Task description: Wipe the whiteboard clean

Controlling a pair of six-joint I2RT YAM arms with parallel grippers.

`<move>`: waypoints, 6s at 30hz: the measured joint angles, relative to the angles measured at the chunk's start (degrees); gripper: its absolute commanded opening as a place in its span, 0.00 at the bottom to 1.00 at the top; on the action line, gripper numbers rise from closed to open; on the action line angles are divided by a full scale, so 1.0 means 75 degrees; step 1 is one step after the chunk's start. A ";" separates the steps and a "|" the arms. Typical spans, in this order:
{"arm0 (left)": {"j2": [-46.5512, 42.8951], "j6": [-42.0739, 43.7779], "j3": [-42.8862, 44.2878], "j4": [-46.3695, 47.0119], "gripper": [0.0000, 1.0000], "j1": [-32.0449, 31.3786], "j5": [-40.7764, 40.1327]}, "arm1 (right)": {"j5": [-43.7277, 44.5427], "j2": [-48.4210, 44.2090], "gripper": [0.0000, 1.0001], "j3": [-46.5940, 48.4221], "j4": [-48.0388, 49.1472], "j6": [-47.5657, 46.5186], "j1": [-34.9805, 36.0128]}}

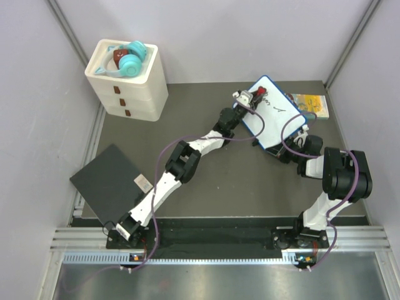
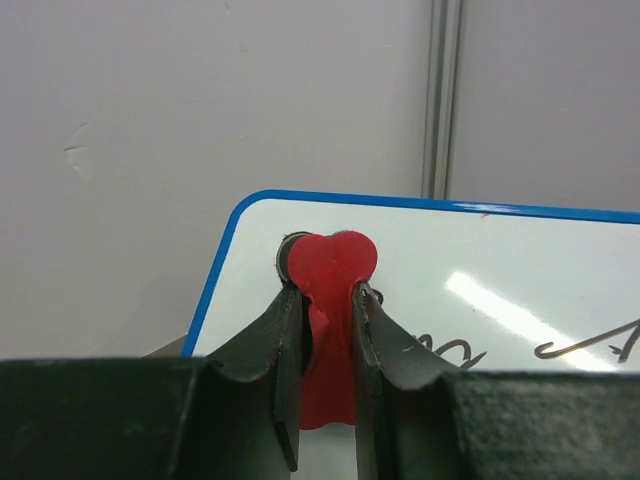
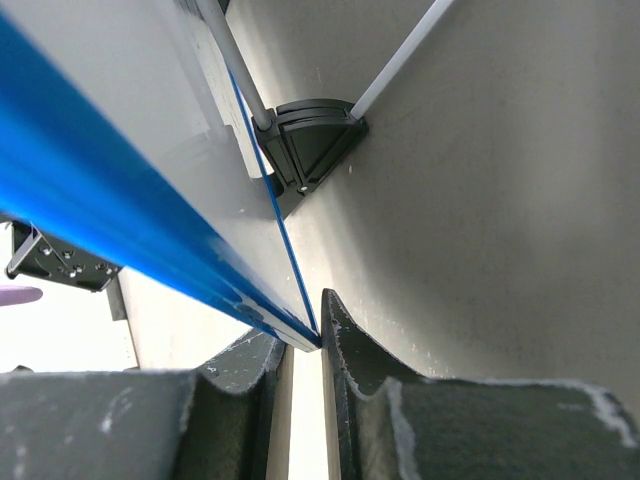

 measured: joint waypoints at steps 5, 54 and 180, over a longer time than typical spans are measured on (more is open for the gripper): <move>0.0020 -0.0085 0.0041 0.0178 0.00 -0.0195 0.0134 | -0.0006 0.0000 0.00 0.0032 -0.0035 -0.0006 0.0000; -0.5482 0.1816 -0.6679 0.0347 0.00 0.0338 0.0629 | 0.0201 0.0015 0.00 0.0420 -0.0769 -0.0434 0.0256; -0.4453 0.1821 -0.6006 -0.0618 0.00 0.1285 0.2463 | 0.1851 0.1716 0.18 -0.0775 0.4983 0.1679 0.1550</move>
